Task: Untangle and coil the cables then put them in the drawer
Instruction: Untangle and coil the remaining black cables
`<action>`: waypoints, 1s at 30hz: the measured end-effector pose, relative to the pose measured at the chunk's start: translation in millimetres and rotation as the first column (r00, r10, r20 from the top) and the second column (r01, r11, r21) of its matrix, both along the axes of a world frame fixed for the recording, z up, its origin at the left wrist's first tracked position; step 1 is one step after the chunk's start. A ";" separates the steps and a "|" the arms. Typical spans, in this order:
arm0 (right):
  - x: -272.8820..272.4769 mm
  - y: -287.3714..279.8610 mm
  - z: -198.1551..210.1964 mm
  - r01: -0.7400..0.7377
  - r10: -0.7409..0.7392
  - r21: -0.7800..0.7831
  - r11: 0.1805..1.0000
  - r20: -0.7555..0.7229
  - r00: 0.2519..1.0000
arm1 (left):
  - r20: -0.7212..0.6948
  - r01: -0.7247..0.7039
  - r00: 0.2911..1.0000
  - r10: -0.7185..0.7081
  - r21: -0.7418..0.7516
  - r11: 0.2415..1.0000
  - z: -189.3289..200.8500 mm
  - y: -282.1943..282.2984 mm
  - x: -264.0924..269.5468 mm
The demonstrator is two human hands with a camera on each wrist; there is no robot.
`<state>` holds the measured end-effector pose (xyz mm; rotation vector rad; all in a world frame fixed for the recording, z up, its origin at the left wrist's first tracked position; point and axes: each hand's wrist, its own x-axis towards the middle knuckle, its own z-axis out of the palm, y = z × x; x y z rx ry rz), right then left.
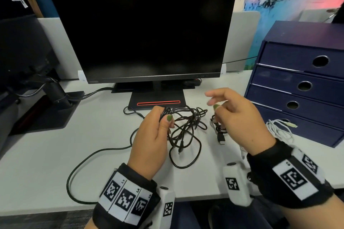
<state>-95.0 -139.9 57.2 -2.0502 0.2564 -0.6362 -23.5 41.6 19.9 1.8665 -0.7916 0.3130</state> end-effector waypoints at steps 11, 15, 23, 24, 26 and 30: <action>4.4 12.6 -15.3 -0.260 0.215 -0.160 0.952 -0.253 0.943 | -0.099 0.013 0.995 -0.028 -0.152 0.988 6.6 7.6 6.8; 3.5 8.6 -16.2 -0.166 0.170 0.049 0.985 -0.095 0.981 | -0.154 -0.009 0.988 -0.026 -0.219 0.976 9.5 13.9 14.5; 6.4 -10.8 -24.2 -0.015 0.001 0.682 0.732 0.021 1.000 | -0.127 -0.095 0.990 0.058 -0.311 0.946 12.9 28.1 28.8; 6.4 -17.2 -24.9 0.021 -0.062 0.734 0.679 0.029 0.998 | -0.134 -0.131 0.987 0.090 -0.342 0.931 14.7 32.7 32.4; 5.4 -30.5 -25.2 0.050 -0.148 0.797 0.602 0.050 0.988 | -0.145 -0.190 0.979 0.145 -0.384 0.903 18.6 42.2 39.2; 5.2 -36.5 -27.6 0.074 -0.091 0.687 0.723 -0.012 0.996 | -0.114 -0.194 0.980 0.164 -0.339 0.921 20.2 46.8 42.1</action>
